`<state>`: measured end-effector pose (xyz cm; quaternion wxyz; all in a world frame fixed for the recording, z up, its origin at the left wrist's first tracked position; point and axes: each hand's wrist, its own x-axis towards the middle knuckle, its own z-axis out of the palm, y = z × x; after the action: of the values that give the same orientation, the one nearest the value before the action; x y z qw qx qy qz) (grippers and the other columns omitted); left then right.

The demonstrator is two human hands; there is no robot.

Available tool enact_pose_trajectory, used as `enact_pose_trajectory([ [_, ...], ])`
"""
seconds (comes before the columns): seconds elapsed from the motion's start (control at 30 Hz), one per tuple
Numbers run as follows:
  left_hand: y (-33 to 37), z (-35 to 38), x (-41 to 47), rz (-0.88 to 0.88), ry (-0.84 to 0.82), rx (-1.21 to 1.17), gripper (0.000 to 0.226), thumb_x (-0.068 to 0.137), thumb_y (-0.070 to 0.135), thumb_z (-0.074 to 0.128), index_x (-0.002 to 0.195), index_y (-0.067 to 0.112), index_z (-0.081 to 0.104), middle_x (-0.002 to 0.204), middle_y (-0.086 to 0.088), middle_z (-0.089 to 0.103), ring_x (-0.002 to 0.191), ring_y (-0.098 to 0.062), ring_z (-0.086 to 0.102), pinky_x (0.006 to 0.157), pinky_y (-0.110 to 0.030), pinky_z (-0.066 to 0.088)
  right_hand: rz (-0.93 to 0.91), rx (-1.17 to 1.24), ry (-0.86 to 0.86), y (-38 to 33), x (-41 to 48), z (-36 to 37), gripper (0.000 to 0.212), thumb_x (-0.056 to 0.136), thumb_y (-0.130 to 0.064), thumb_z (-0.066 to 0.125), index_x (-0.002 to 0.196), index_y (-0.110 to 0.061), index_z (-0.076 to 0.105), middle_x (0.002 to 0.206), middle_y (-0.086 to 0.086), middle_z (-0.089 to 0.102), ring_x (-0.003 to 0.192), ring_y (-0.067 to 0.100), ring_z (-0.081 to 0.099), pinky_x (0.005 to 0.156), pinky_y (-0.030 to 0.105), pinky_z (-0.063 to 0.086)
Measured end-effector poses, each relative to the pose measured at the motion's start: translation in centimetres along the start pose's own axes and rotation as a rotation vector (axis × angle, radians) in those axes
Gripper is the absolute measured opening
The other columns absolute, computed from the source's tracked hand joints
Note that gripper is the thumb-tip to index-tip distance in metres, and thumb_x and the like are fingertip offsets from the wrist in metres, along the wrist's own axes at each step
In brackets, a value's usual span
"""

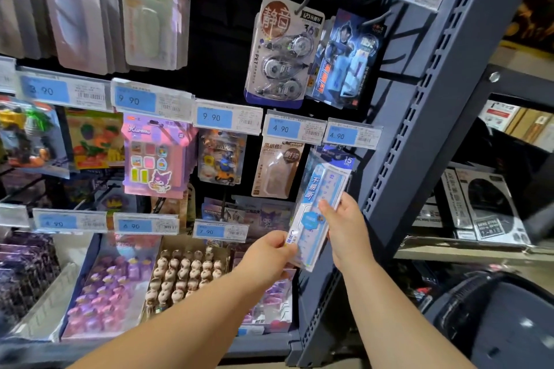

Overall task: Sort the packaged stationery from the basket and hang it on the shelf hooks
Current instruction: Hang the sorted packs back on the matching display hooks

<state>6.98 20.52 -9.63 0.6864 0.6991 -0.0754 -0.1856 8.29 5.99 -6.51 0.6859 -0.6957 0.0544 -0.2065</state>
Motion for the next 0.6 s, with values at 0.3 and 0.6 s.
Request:
enact_pose_trajectory([
  [0.3, -0.5, 0.0, 1.8, 0.032, 0.034, 0.124, 0.020, 0.099, 0.028, 0.054, 0.103, 0.018, 0.071, 0.083, 0.004, 0.070, 0.051, 0.003, 0.049, 0.050, -0.013, 0.037, -0.033, -0.026, 0.055, 0.4, 0.8, -0.1, 0.021, 0.096, -0.012, 0.056, 0.112, -0.025, 0.060, 0.107, -0.007, 0.072, 0.095, 0.011, 0.070, 0.080, 0.034, 0.056],
  [0.6, 0.3, 0.9, 3.0, 0.091, 0.038, 0.308, 0.015, 0.095, 0.026, 0.061, 0.104, 0.021, 0.072, 0.096, 0.004, 0.074, 0.075, -0.009, 0.062, 0.069, -0.020, 0.048, 0.013, -0.148, 0.193, 0.2, 1.8, 0.0, 0.017, 0.094, -0.026, 0.060, 0.110, -0.023, 0.065, 0.094, -0.006, 0.074, 0.079, 0.010, 0.072, 0.075, 0.038, 0.060],
])
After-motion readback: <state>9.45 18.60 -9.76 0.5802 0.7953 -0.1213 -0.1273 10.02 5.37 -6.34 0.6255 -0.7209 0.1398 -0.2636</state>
